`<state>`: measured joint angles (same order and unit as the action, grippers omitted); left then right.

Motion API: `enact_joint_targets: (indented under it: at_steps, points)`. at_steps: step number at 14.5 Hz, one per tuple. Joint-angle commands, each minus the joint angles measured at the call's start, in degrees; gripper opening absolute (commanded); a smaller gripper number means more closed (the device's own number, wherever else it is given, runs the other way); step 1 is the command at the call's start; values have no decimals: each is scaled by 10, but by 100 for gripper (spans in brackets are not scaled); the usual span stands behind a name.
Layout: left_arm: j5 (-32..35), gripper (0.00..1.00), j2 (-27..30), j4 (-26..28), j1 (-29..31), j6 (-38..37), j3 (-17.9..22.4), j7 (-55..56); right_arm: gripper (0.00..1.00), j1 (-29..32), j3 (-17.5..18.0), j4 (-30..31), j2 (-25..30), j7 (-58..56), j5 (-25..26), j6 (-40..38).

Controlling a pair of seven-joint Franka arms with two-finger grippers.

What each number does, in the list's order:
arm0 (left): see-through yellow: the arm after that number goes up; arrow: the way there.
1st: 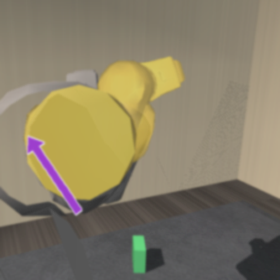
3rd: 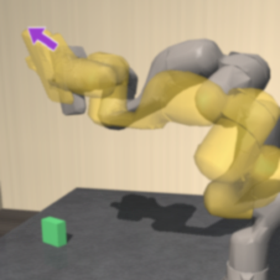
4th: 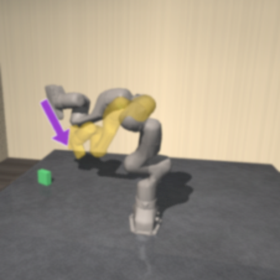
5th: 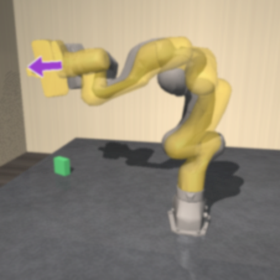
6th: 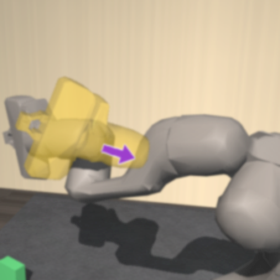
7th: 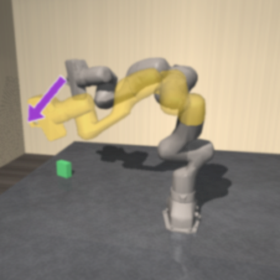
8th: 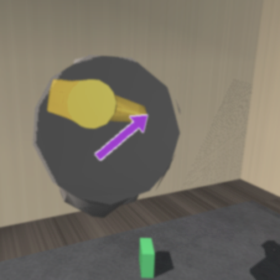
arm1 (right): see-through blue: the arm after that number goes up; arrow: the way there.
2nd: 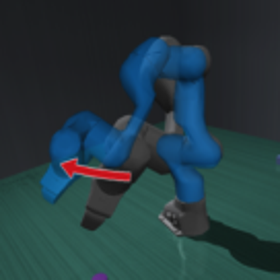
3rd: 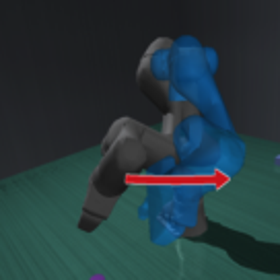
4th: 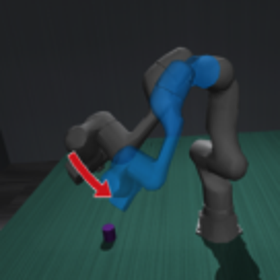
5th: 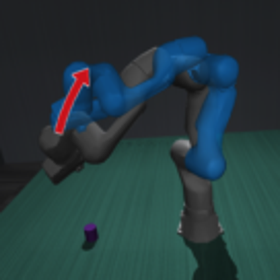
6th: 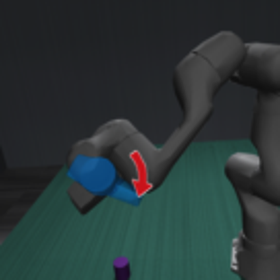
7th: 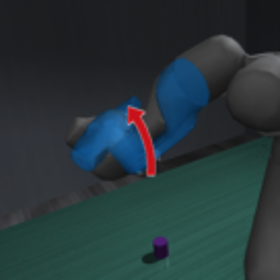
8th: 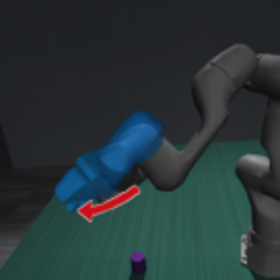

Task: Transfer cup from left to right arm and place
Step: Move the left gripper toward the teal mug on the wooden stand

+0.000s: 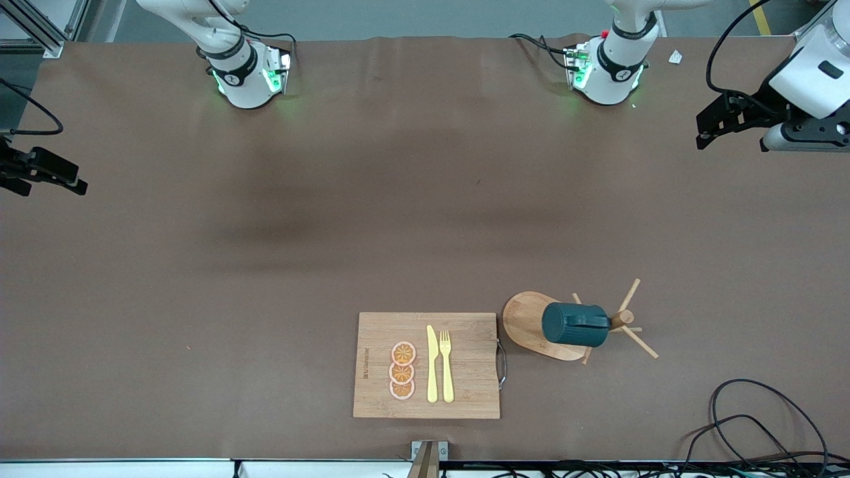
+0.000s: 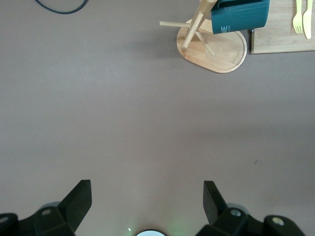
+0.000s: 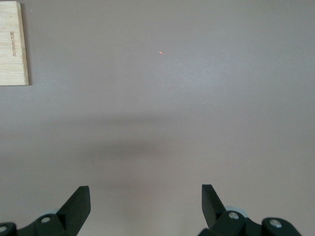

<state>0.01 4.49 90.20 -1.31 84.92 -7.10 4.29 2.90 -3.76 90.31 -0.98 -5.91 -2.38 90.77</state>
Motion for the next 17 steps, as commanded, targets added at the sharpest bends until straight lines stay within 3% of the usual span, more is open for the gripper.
enact_joint_targets:
  at_steps: [1,6,11,17]
  points:
    - [-8,100,6,2,3,-6,1,-12,100,3,2,5,12,3,4,-4]
    - [-12,100,-33,-49,7,-5,3,-10,100,4,1,5,12,2,4,-6]
    - [-61,100,-112,-99,6,9,7,18,100,4,1,5,12,2,4,-6]
    - [-65,100,-195,-130,-5,116,1,278,100,4,0,5,11,1,4,-6]
